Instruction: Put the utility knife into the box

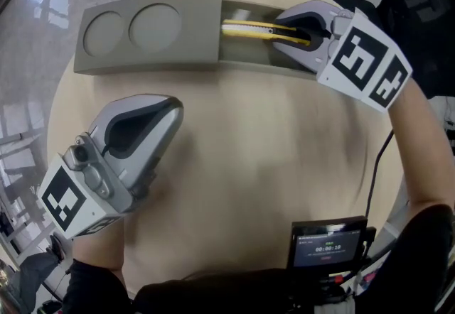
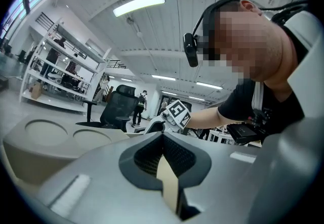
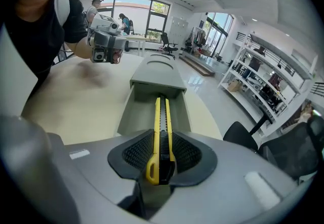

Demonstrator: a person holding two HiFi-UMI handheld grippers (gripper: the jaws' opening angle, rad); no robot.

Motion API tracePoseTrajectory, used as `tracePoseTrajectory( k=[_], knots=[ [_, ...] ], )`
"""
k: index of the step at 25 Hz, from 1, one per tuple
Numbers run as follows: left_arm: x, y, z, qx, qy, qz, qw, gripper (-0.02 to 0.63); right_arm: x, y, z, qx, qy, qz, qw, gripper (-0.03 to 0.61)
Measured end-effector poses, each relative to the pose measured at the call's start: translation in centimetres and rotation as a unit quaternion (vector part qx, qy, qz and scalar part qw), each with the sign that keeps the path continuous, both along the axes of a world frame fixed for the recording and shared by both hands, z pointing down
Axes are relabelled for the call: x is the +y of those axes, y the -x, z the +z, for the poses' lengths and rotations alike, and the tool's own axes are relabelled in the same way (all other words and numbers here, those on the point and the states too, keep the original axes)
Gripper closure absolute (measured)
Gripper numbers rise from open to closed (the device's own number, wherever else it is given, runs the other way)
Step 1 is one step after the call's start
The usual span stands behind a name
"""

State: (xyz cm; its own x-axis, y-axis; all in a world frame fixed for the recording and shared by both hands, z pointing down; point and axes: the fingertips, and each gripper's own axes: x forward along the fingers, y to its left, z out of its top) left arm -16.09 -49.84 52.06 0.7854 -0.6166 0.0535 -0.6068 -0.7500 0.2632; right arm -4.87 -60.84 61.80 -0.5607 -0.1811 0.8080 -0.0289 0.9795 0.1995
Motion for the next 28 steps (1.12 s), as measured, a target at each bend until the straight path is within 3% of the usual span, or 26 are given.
tracePoseTrajectory(
  k=[15,16,18,20,28],
  knots=[
    [0.5,0.2,0.3,0.02,0.0,0.011,0.9997,0.617,0.0,1.2,1.1,0.008,0.003,-0.014,1.0,0.445],
    [0.7,0.1,0.5,0.02,0.007,0.014,0.9997,0.617,0.4,1.4,1.0,0.005,0.012,-0.019,1.0,0.416],
    [1.2,0.1,0.9,0.022,0.025,0.018,0.9993,0.617,0.8,1.8,0.3,-0.011,0.025,-0.017,0.999,0.281],
    [1.3,0.0,1.0,0.023,0.03,0.018,0.9991,0.617,0.6,2.0,-0.6,-0.025,0.03,-0.006,0.999,0.218],
    [1.4,-0.3,1.0,0.022,0.029,0.017,0.9992,0.617,0.7,1.6,-1.3,-0.04,0.028,0.008,0.999,0.236]
  ],
)
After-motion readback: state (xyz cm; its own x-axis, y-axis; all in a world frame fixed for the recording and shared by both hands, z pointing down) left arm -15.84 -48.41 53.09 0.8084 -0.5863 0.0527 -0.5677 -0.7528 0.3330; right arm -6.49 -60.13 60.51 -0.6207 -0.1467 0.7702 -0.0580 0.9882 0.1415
